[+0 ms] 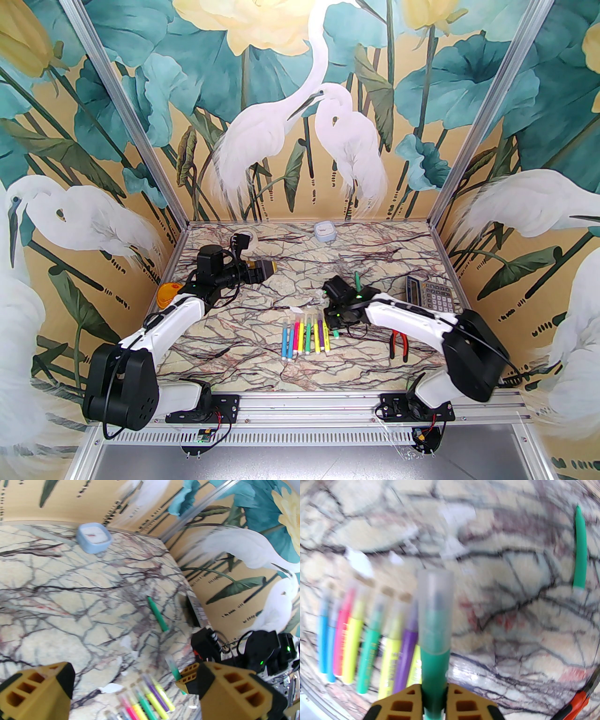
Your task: Open the pen caps
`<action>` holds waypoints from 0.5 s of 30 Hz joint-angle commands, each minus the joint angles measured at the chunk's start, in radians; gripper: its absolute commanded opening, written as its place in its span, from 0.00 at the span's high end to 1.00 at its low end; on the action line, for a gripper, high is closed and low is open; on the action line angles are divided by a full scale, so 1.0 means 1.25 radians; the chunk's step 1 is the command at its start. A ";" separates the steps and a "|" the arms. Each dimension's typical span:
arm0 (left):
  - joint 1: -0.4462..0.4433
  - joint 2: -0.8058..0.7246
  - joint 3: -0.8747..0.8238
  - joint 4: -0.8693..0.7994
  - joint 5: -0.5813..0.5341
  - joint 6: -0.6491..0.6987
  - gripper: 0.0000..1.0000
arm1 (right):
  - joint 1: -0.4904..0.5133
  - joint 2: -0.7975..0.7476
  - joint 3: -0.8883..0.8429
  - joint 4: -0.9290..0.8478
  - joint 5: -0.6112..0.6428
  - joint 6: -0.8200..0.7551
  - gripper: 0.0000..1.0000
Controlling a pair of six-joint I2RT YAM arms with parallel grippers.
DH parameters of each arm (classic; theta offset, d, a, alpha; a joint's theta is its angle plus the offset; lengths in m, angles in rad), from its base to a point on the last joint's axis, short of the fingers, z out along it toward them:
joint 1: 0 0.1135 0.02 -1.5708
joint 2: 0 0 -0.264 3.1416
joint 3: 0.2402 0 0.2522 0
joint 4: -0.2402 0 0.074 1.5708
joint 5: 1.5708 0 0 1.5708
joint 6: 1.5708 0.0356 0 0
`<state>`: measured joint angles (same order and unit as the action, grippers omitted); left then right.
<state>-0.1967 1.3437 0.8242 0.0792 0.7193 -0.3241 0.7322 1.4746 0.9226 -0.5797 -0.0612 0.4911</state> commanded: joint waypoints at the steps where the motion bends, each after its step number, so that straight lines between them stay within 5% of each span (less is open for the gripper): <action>1: -0.032 0.026 0.013 0.052 0.068 -0.023 0.10 | -0.013 -0.057 -0.024 0.091 -0.065 -0.046 0.90; 15: -0.121 0.114 0.072 0.174 0.194 -0.095 0.15 | -0.025 -0.162 -0.056 0.255 -0.178 -0.125 0.90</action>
<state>-0.3351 1.4673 0.8837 0.2176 0.8925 -0.4019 0.7048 1.2911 0.8623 -0.3374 -0.2379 0.3702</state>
